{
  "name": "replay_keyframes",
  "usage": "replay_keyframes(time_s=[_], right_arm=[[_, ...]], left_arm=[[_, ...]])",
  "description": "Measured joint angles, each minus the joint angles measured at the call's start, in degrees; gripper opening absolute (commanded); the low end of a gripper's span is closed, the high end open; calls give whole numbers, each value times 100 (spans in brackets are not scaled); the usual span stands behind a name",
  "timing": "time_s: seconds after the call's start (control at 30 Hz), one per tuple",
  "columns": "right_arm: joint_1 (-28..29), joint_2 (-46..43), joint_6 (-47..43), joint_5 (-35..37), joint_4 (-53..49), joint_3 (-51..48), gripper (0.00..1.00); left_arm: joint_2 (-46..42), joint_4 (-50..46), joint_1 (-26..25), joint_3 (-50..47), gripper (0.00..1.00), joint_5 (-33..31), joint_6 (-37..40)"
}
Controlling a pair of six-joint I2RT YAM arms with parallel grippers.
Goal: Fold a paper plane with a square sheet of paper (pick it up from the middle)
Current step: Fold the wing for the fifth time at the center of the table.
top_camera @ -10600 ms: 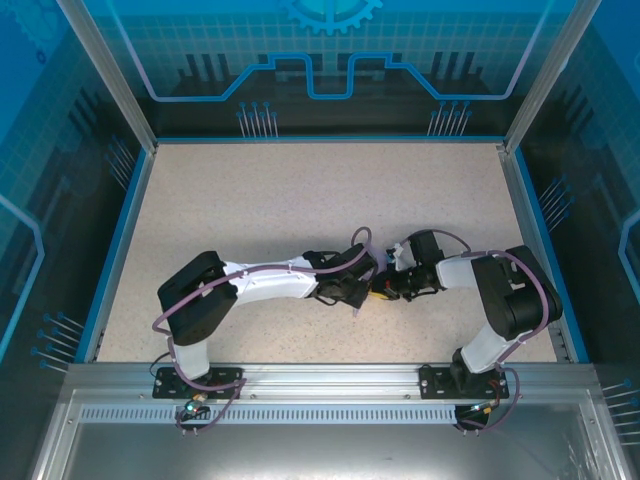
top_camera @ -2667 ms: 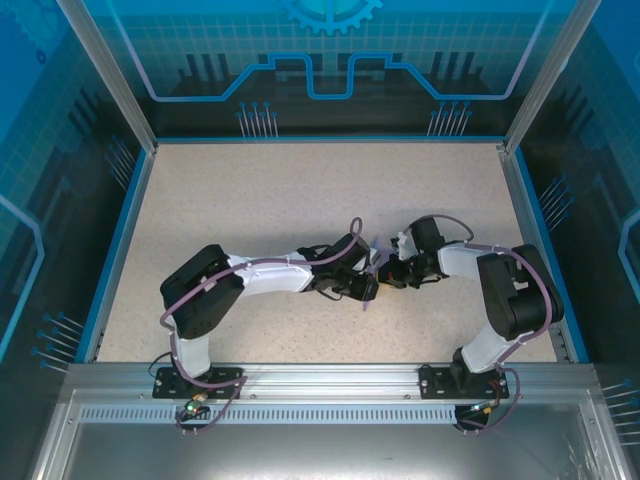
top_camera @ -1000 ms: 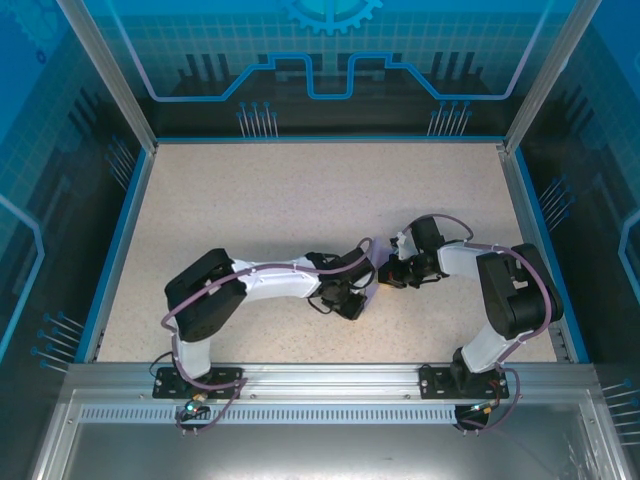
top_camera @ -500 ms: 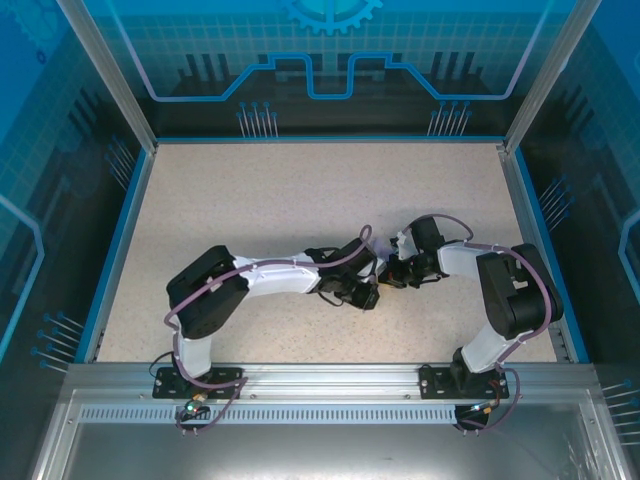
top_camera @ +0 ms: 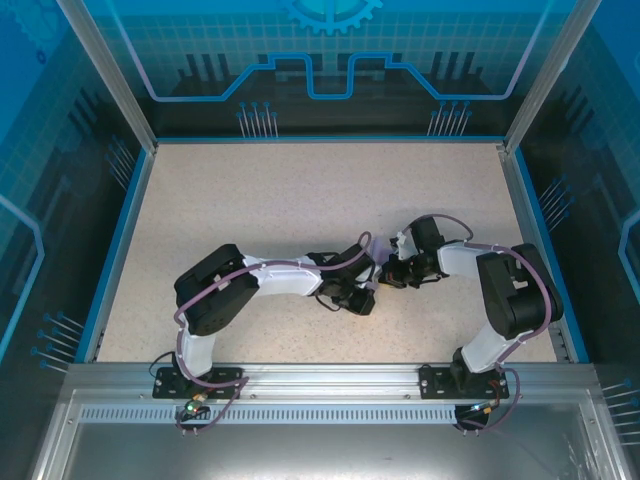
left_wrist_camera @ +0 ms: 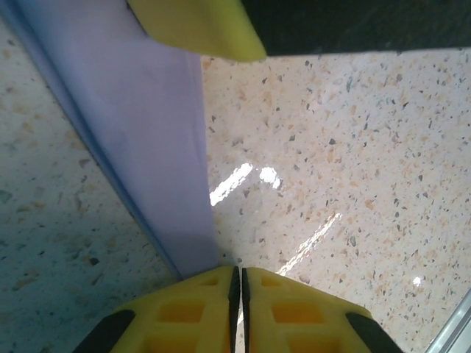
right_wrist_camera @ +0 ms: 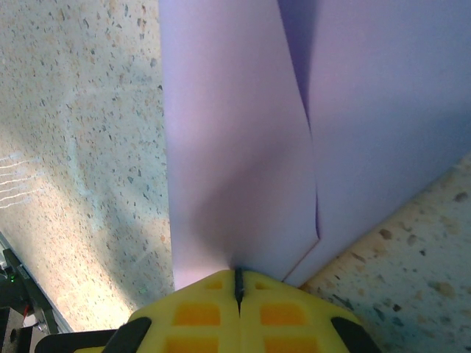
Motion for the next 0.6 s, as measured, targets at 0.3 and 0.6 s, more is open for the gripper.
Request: replay_keyframes(time_s=[0.3,0.6], right_arm=[[0,9,-17,-44,-55,2,0],[0,11,-42,-63,-81,2,0]], left_arm=[[-262,313,114,-439,13,50,-9],[-514,348,271,-754,13,566,-201]])
